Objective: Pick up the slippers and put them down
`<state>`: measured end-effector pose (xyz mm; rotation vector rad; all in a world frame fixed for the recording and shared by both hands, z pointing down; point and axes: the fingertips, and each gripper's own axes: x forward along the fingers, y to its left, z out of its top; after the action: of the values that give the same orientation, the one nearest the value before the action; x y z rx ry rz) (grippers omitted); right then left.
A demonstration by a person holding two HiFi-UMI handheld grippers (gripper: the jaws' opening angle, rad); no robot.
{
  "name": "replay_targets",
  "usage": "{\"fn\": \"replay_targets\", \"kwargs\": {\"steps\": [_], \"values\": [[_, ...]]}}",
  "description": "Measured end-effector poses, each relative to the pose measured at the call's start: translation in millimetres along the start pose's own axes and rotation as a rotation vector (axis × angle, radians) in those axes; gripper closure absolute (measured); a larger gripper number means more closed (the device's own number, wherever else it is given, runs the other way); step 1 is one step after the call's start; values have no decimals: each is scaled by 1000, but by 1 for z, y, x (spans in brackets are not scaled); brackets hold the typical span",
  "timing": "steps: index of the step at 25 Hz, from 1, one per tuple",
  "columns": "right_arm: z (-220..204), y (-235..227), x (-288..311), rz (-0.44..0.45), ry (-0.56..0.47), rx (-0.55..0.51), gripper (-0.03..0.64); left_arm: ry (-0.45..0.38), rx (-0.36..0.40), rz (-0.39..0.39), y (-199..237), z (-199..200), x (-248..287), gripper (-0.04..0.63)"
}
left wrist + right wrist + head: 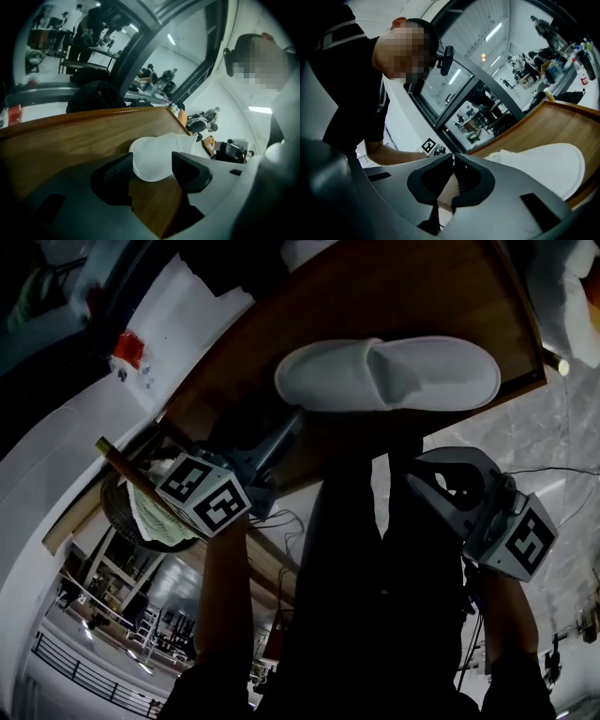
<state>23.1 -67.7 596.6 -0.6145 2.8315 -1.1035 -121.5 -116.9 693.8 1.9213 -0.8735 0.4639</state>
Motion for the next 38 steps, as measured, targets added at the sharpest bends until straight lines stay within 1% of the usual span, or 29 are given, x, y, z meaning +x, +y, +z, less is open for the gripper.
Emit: {"fn": "replay_targets", "kwargs": {"steps": [3, 8, 14, 16, 18, 21, 22, 28, 33, 38], "values": [[-5, 0, -4, -3, 10, 9, 591, 17, -11, 37, 5, -5, 4, 336], [-2, -4, -11, -17, 8, 8, 591, 36, -54, 60, 12, -7, 6, 336], [-2, -8, -11, -22, 4, 11, 591, 73, -75, 49, 17, -12, 14, 336], [-4, -7, -9, -20, 4, 10, 591, 70, -82, 48, 18, -12, 14, 341], [-8, -7, -7, -17, 8, 10, 591, 66, -84, 45, 20, -13, 14, 364], [-12, -6, -5, -16, 16, 13, 591, 74, -88, 32, 22, -18, 16, 441], [-13, -6, -5, -17, 18, 15, 591, 72, -93, 28, 22, -18, 17, 450], [-17, -8, -4, -23, 25, 18, 591, 32, -155, -18, 24, -17, 15, 508], [-17, -6, -7, -25, 24, 3, 591, -46, -206, -75, 14, -11, 7, 539], [-9, 5, -10, -35, 5, -48, 591, -130, -225, -137, -3, -2, -10, 557]]}}
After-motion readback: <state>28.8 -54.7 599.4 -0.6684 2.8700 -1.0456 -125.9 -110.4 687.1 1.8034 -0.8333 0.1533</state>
